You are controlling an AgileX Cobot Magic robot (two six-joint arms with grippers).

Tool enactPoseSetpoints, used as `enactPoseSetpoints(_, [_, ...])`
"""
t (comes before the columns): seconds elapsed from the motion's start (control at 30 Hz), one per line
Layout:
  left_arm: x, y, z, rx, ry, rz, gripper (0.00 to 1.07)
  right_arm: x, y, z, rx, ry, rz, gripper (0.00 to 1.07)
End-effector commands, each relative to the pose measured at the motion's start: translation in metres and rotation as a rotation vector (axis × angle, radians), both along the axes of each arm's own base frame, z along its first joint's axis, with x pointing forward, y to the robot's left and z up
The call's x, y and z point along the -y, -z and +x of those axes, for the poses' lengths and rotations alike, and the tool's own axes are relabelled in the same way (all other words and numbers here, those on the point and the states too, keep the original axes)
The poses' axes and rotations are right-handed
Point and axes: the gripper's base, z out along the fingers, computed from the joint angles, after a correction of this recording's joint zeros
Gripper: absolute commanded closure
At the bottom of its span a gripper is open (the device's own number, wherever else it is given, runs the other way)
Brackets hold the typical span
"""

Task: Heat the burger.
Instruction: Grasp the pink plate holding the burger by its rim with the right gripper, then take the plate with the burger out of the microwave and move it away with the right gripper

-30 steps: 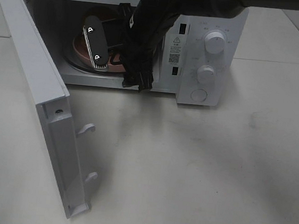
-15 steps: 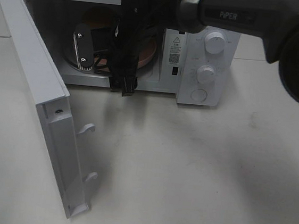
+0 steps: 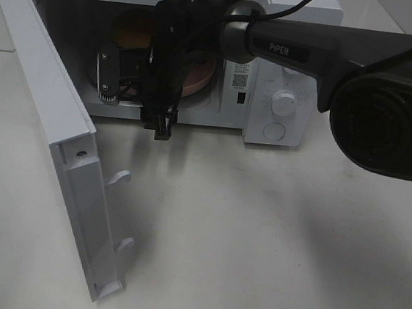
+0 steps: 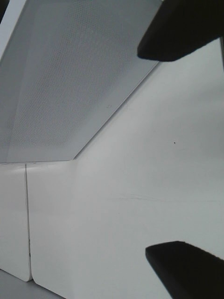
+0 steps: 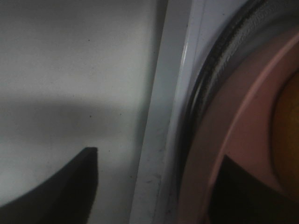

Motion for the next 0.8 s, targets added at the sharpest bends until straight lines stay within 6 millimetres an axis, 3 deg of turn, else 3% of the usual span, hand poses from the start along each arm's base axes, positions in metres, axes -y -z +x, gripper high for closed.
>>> enactPoseSetpoints(0.03, [-0.0002, 0.0012, -0.0032, 0.022, -0.001, 0.005, 0.06, 0.0015, -0.0012, 0.0015, -0.007, 0.035, 0.010, 0.69])
enactPoseSetpoints(0.07, [-0.0002, 0.0012, -0.0032, 0.022, -0.001, 0.005, 0.06, 0.0044, -0.0011, 0.0037, -0.012, 0.054, 0.016, 0.78])
enactPoseSetpoints(0.1, [-0.0002, 0.0012, -0.0032, 0.022, -0.001, 0.005, 0.06, 0.0052, -0.0008, 0.0035, -0.023, 0.070, 0.018, 0.94])
enactPoseSetpoints(0.13, [-0.0002, 0.0012, -0.0032, 0.022, -0.001, 0.005, 0.06, 0.0052, -0.0008, 0.0035, -0.023, 0.070, 0.018, 0.94])
enactPoseSetpoints(0.17, [-0.0002, 0.0012, -0.0032, 0.022, -0.001, 0.005, 0.06, 0.0057, -0.0007, 0.0036, -0.022, 0.075, 0.014, 1.07])
enactPoseSetpoints(0.8, [-0.0002, 0.0012, -0.0032, 0.022, -0.001, 0.005, 0.06, 0.0017, -0.0004, -0.0056, -0.053, -0.013, -0.041, 1.07])
